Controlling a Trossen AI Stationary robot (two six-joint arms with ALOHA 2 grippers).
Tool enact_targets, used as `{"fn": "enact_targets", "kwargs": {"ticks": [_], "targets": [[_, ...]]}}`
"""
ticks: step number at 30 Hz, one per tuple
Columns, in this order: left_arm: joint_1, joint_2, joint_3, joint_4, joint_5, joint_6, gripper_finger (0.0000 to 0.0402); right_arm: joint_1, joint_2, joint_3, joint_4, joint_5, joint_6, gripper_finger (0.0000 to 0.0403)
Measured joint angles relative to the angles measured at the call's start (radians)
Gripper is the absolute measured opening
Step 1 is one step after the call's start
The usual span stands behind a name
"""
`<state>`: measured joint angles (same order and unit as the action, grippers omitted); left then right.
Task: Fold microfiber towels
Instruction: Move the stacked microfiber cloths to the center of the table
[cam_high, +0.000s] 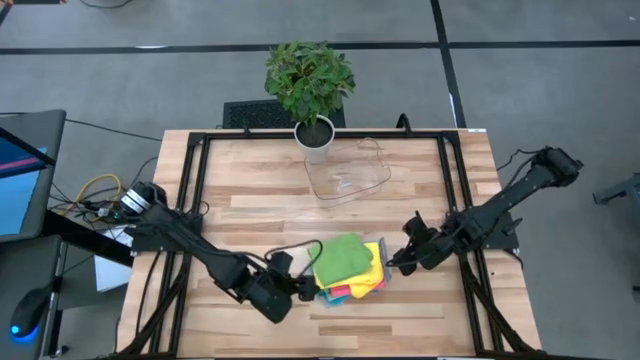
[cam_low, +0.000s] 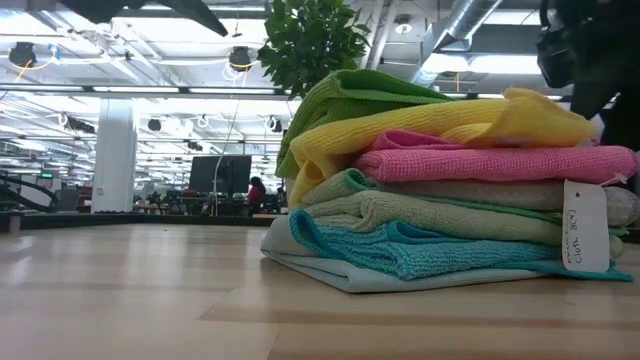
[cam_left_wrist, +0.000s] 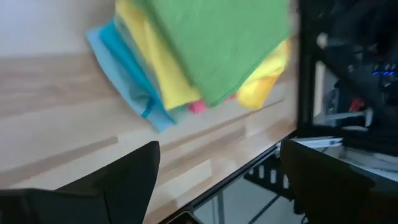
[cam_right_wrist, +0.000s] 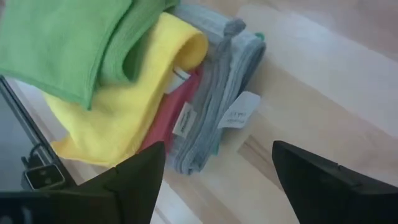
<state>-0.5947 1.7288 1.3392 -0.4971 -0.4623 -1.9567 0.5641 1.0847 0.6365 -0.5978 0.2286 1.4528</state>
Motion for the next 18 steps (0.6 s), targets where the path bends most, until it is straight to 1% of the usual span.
{"fn": "enact_targets", "kwargs": {"ticks": [3, 5, 10, 12, 18], "targets": [[0.001, -0.032, 0.002, -0.056, -0.036, -0.020, 0.0325, 0.012, 0.003, 0.000, 0.011, 0.021, 0.021, 0.0322], [0.002, -0.026, 0.001, -0.055, -0.025, -0.043, 0.0325, 0.003, 0.022, 0.000, 0.045, 0.028, 0.017, 0.0322], [0.008, 0.046, -0.001, 0.002, -0.025, -0.061, 0.0325, -0.004, 0.091, 0.000, 0.055, 0.035, 0.016, 0.0322], [0.016, 0.071, -0.001, 0.050, -0.026, -0.051, 0.0325, -0.004, 0.110, 0.000, 0.068, 0.034, 0.017, 0.0322], [0.025, 0.112, -0.001, 0.080, -0.086, -0.040, 0.0325, -0.043, 0.153, 0.000, 0.100, 0.026, -0.003, 0.0322]]}}
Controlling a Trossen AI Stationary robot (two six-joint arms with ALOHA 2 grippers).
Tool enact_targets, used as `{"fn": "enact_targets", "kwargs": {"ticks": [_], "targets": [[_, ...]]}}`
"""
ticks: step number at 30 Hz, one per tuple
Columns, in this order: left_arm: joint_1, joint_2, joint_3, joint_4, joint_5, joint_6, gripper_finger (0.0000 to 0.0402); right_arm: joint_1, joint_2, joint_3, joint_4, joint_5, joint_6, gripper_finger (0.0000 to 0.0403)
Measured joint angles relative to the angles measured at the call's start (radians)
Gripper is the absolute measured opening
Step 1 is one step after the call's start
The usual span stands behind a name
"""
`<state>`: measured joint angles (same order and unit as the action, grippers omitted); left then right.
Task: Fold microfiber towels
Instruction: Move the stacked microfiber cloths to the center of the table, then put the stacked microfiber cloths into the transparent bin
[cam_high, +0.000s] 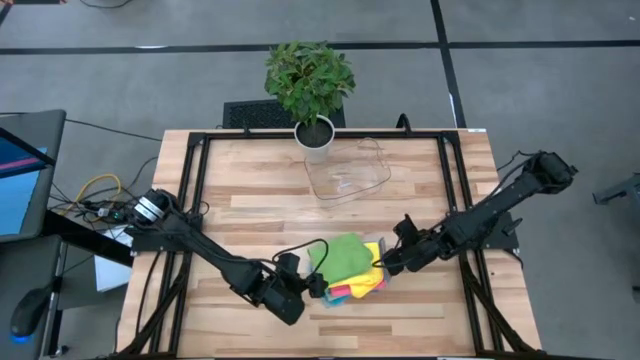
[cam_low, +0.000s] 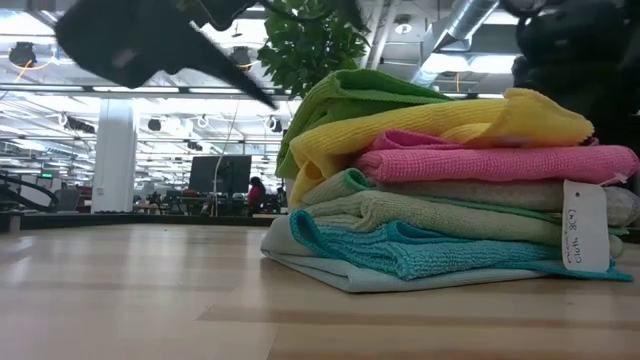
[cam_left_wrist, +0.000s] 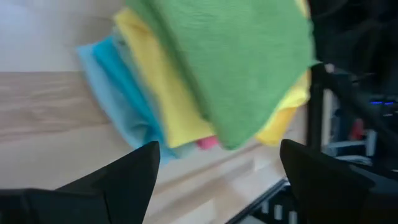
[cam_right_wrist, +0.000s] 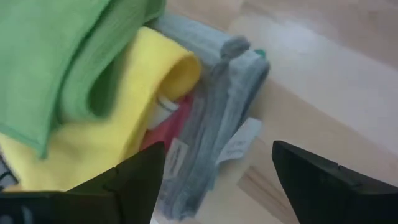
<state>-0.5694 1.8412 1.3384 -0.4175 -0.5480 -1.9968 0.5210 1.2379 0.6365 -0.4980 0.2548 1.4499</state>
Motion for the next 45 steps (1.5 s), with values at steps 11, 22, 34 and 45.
{"fn": "enact_targets", "kwargs": {"ticks": [11, 22, 34, 45], "targets": [[0.007, 0.046, 0.001, -0.006, -0.084, -0.120, 0.0325, -0.079, -0.008, -0.015, 0.028, -0.082, -0.071, 0.0322], [0.017, 0.187, 0.001, 0.085, -0.076, -0.211, 0.0325, -0.110, 0.009, -0.095, 0.173, -0.112, -0.062, 0.0322], [0.112, 0.307, 0.003, 0.322, -0.017, -0.070, 0.0325, -0.169, 0.237, -0.147, 0.557, -0.206, -0.127, 0.0322], [0.122, 0.280, 0.004, 0.280, 0.137, -0.034, 0.0312, -0.177, 0.272, -0.144, 0.622, -0.253, -0.168, 0.0322]]}}
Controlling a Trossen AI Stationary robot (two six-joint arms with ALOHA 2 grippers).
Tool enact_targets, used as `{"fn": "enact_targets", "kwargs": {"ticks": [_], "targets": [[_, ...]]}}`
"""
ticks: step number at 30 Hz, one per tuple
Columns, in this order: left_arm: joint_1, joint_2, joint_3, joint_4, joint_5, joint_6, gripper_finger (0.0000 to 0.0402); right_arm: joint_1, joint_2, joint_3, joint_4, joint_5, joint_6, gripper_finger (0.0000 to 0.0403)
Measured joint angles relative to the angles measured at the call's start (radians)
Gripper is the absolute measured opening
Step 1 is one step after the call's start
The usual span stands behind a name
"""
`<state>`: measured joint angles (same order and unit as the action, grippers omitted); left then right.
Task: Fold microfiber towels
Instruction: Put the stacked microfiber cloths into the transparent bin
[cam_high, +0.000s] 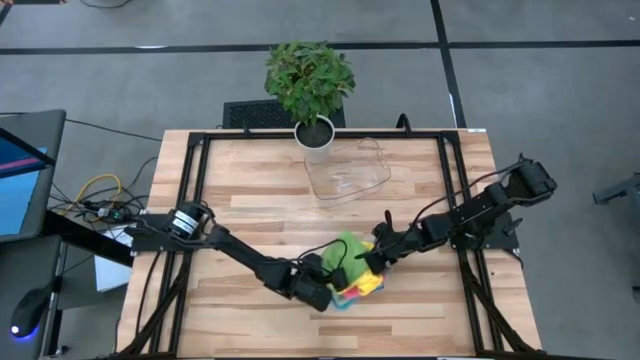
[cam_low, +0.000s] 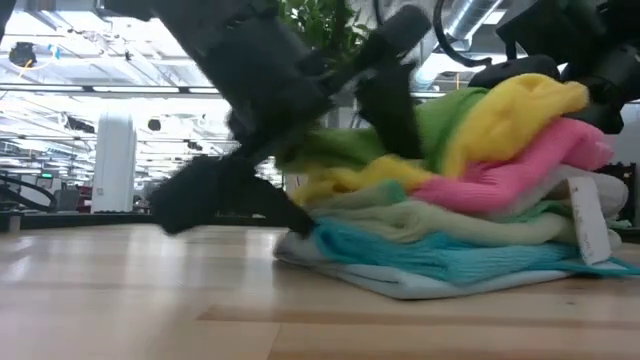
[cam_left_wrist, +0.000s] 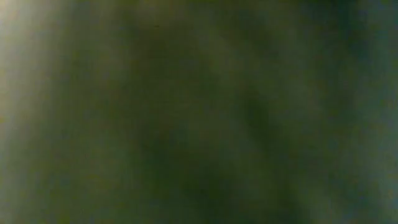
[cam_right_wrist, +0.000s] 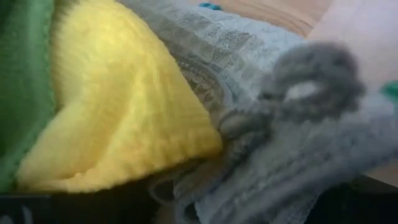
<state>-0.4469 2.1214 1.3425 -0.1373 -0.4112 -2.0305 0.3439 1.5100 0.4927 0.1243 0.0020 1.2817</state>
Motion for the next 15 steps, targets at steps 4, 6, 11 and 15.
{"fn": "enact_targets", "kwargs": {"ticks": [4, 6, 11, 15], "targets": [[0.001, -0.021, -0.002, -0.082, 0.004, -0.034, 0.0303, 0.000, 0.001, -0.002, 0.027, -0.015, -0.014, 0.0318], [0.008, 0.000, -0.003, -0.032, 0.026, -0.009, 0.0303, 0.000, 0.019, -0.002, 0.043, -0.020, -0.014, 0.0313], [0.014, 0.055, 0.000, 0.100, 0.039, -0.013, 0.0298, 0.006, 0.075, -0.002, 0.138, -0.031, -0.007, 0.0289], [0.021, 0.068, 0.001, 0.111, 0.036, -0.021, 0.0262, 0.007, 0.108, 0.011, 0.160, -0.031, 0.000, 0.0243]]}}
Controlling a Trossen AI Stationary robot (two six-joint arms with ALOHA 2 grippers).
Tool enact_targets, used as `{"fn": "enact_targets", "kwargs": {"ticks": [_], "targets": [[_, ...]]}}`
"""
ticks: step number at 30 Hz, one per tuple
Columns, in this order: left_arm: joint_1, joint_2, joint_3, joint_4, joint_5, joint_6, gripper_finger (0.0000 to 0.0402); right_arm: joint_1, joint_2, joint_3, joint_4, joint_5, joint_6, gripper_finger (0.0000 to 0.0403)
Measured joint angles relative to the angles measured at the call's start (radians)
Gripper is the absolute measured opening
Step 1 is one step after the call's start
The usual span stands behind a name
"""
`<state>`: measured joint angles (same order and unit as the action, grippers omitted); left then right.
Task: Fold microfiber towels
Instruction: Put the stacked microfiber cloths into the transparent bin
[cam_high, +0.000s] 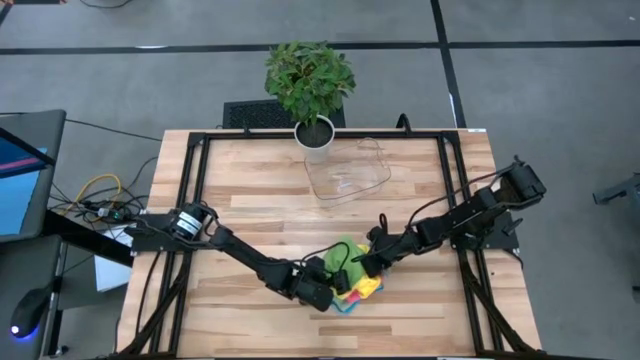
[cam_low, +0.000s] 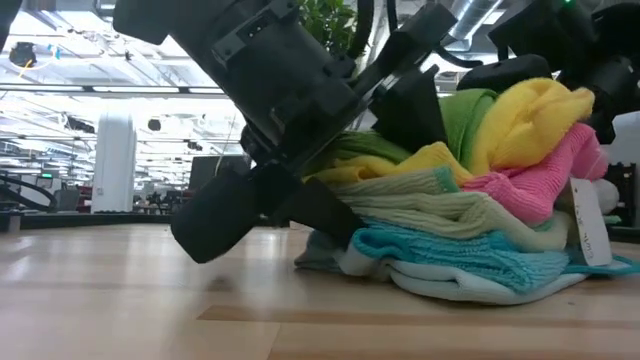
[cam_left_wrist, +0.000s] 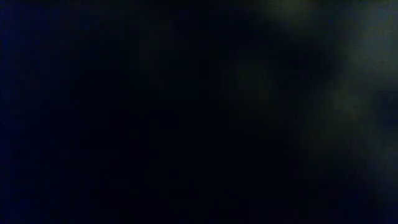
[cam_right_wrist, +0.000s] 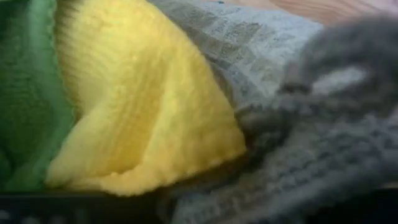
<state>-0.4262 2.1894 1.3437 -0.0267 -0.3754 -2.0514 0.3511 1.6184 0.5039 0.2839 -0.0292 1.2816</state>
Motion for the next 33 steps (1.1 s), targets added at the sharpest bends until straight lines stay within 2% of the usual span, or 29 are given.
{"fn": "enact_targets", "kwargs": {"ticks": [6, 8, 11, 15, 19, 24, 31, 33], "targets": [[0.014, 0.005, -0.002, 0.009, -0.049, -0.006, 0.0139, 0.000, 0.003, -0.002, 0.015, -0.001, -0.032, 0.0107], [0.014, 0.007, -0.004, 0.024, -0.092, -0.003, 0.0103, 0.000, 0.003, -0.003, 0.027, -0.005, -0.053, 0.0102], [0.014, 0.011, -0.001, 0.056, -0.126, -0.011, 0.0102, -0.005, -0.031, -0.005, 0.016, -0.017, -0.095, 0.0102], [0.021, 0.010, 0.029, 0.054, -0.169, -0.011, 0.0102, -0.052, -0.128, -0.006, -0.089, -0.040, -0.138, 0.0102], [0.050, -0.002, 0.053, 0.010, -0.198, 0.079, 0.0102, -0.105, -0.238, -0.006, -0.195, -0.049, -0.176, 0.0102], [0.098, -0.060, 0.083, -0.072, -0.193, 0.182, 0.0102, -0.166, -0.362, -0.002, -0.293, -0.055, -0.195, 0.0102], [0.193, -0.145, 0.114, -0.131, -0.113, 0.298, 0.0102, -0.289, -0.515, -0.002, -0.357, -0.129, -0.209, 0.0102], [0.220, -0.174, 0.134, -0.168, -0.109, 0.343, 0.0102, -0.331, -0.558, 0.029, -0.428, -0.139, -0.220, 0.0102]]}}
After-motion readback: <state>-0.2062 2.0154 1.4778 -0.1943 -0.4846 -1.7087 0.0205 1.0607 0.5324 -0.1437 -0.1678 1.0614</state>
